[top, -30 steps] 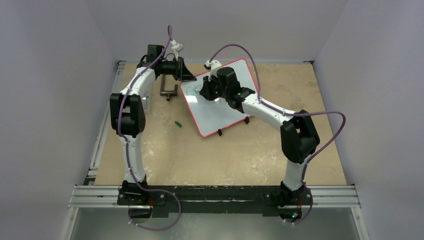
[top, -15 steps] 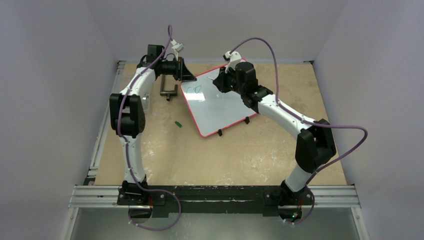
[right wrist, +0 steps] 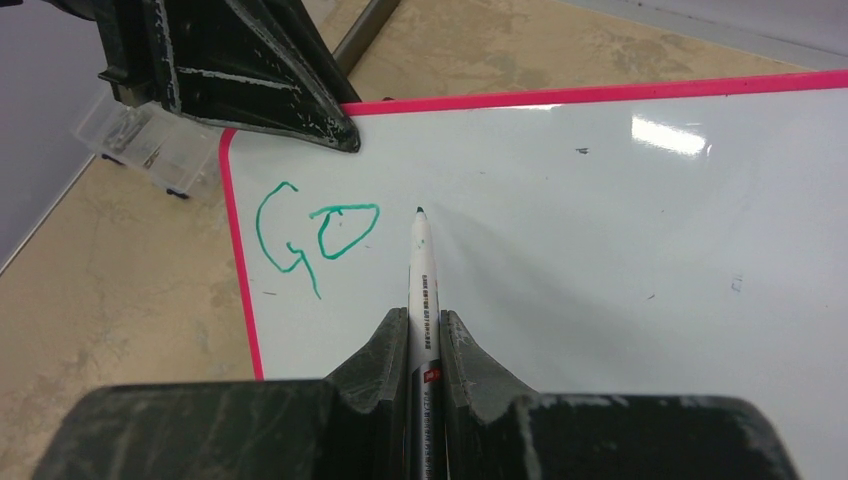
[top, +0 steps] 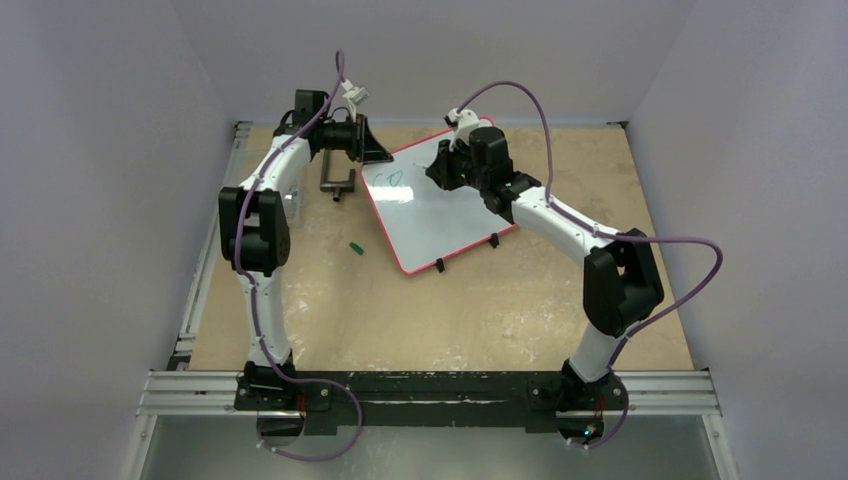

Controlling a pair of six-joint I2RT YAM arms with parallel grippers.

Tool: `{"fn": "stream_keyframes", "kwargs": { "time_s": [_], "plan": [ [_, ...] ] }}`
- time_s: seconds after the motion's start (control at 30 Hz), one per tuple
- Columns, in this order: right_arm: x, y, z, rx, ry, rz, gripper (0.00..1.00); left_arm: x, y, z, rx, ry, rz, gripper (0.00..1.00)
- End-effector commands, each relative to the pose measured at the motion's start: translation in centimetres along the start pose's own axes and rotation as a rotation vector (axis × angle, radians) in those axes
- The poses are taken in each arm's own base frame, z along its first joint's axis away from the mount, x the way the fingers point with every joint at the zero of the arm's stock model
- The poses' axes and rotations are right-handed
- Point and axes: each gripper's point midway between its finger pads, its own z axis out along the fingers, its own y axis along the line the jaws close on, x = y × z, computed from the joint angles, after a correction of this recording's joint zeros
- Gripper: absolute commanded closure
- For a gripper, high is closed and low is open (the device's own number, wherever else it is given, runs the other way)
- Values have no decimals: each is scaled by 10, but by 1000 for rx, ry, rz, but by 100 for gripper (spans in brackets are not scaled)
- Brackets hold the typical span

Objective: Write a sentence on the whiteboard

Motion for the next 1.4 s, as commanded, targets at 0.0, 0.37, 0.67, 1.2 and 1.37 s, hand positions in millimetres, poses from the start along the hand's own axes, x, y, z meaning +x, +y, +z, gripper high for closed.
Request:
{"fn": "stream_keyframes", "kwargs": {
  "time_s": [0.0,0.37,0.67,1.2,1.37],
  "plan": [
    [-19,10,4,-40,-50,-16,100,-8,-16,-1,6,-4,91,100],
    [-16,11,15,-47,-31,-7,100,-7,-16,1,9,-3,88,100],
    [-2,17,21,-65,5,-4,100,-8,-17,0,9,-5,89,100],
    [38,18,15,-61,89,-5,100,-8,-17,0,7,-6,93,100],
    [44,14,9,-35,98,-3,100,-9,-18,0,8,-7,94,100]
  ]
}}
